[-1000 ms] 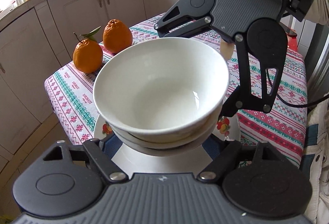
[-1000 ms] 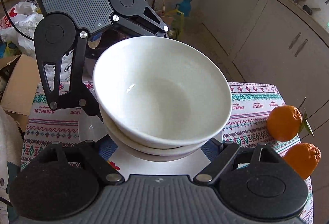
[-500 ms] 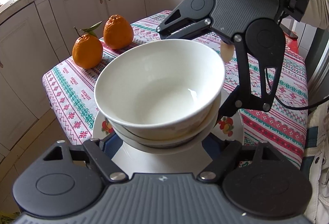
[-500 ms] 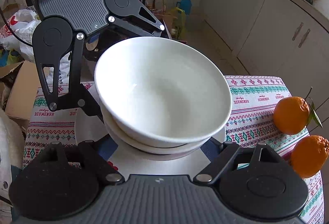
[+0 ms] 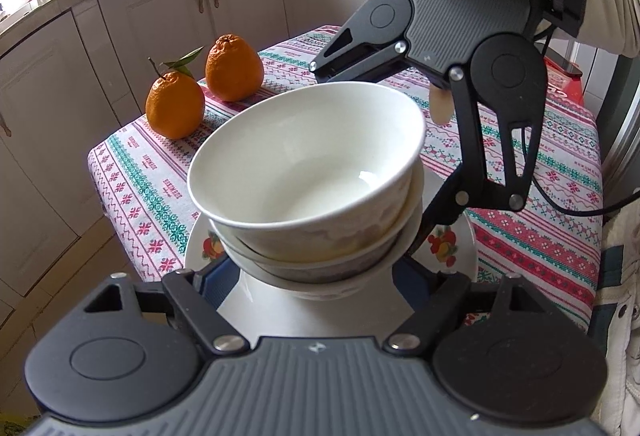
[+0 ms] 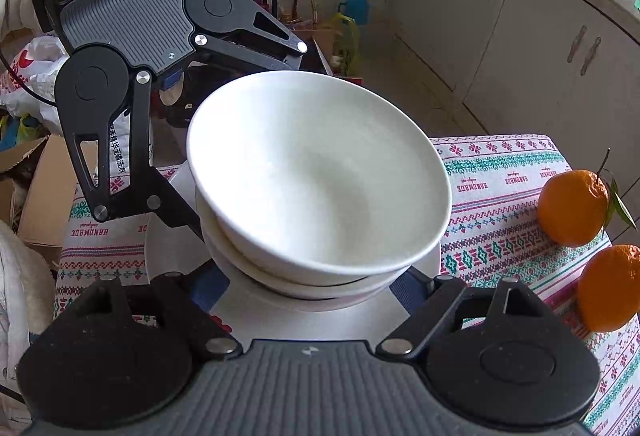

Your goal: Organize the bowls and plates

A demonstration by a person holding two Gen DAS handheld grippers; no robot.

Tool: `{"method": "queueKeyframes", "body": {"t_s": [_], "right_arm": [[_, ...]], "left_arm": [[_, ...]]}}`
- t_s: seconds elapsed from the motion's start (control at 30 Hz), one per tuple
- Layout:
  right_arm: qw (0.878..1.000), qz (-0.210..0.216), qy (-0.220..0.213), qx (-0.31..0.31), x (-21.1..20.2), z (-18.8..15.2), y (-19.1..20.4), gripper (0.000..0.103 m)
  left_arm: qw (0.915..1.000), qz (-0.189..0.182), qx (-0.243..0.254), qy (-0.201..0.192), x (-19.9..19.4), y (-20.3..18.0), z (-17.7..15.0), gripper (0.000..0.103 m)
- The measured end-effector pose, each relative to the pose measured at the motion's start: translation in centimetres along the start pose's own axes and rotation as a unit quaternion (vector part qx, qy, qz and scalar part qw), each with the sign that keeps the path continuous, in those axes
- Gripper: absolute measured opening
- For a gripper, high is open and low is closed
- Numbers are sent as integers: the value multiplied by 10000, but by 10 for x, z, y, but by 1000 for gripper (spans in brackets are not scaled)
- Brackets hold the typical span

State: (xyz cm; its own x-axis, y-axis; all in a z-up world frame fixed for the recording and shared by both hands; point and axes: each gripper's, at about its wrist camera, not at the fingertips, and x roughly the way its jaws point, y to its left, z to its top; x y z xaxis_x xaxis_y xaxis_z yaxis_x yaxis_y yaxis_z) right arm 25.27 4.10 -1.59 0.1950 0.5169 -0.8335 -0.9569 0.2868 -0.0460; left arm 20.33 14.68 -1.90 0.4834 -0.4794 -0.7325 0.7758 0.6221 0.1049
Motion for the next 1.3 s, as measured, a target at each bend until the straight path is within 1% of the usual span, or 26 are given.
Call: {"method": "queueKeyframes", "body": {"t_s": [0.1, 0.2, 0.27, 0.33, 0.37, 0.5, 0.6, 0.67, 0.73, 0.8, 0.87, 0.93, 0.97, 1.0, 1.03, 1.07, 1.13, 1.2, 1.23, 1.3], "right_arm": [[10000, -24, -7, 13, -1, 0, 1, 89], [10000, -40, 0, 36, -1, 0, 3, 90], [10000, -64, -20, 37, -2, -1, 4, 97], [9999, -141, -56, 14, -4, -1, 8, 101], [9998, -176, -71, 18, -5, -1, 10, 102], [9992, -345, -141, 175, -14, -3, 17, 102], [9978, -537, -230, 327, -26, -6, 26, 102], [9960, -732, -286, 434, -35, -9, 36, 103], [9927, -1018, -297, 571, -43, -12, 49, 103], [9864, -1418, -308, 771, -52, -17, 64, 103], [9772, -1831, -320, 1026, -60, -21, 79, 103], [9635, -2292, -323, 1347, -67, -27, 91, 103], [9533, -2578, -306, 1544, -69, -31, 97, 103], [9412, -2857, -276, 1780, -70, -36, 99, 103], [9267, -3119, -275, 2080, -71, -41, 101, 103], [9129, -3291, -285, 2397, -72, -46, 102, 103], [8881, -3457, -421, 3000, -79, -57, 107, 103], [8675, -3548, -610, 3433, -90, -68, 119, 103], [8605, -3574, -689, 3564, -95, -71, 125, 103], [8527, -3671, -774, 3634, -105, -73, 138, 103]], "left_arm": [[10000, 60, 2, -14, -1, -1, -1, 84], [9998, 183, -40, -51, -2, -3, -3, 91], [9997, 224, -98, -94, -5, -3, -4, 96], [9995, 243, -147, -151, -8, -5, -6, 97], [9993, 287, -165, -180, -10, -6, -7, 100], [9976, 517, -278, -354, -20, -16, -11, 101], [9951, 778, -379, -486, -30, -29, -13, 101], [9906, 1123, -408, -666, -39, -42, -15, 102], [9846, 1433, -465, -883, -49, -55, -16, 102], [9769, 1702, -735, -1063, -58, -66, -17, 102], [9676, 1877, -1150, -1239, -66, -74, -17, 102], [9533, 2158, -1674, -1292, -72, -84, -19, 102], [9461, 2332, -1879, -1235, -73, -88, -19, 102], [9362, 2566, -2074, -1211, -74, -93, -19, 102], [9253, 2785, -2255, -1239, -75, -99, -19, 102], [9153, 2945, -2441, -1260, -77, -104, -19, 102], [8977, 3122, -2820, -1312, -80, -114, -20, 102], [8861, 3164, -3140, -1265, -83, -124, -21, 102], [8805, 3236, -3254, -1185, -84, -128, -20, 102], [8706, 3461, -3343, -1030, -87, -137, -16, 102]]}}
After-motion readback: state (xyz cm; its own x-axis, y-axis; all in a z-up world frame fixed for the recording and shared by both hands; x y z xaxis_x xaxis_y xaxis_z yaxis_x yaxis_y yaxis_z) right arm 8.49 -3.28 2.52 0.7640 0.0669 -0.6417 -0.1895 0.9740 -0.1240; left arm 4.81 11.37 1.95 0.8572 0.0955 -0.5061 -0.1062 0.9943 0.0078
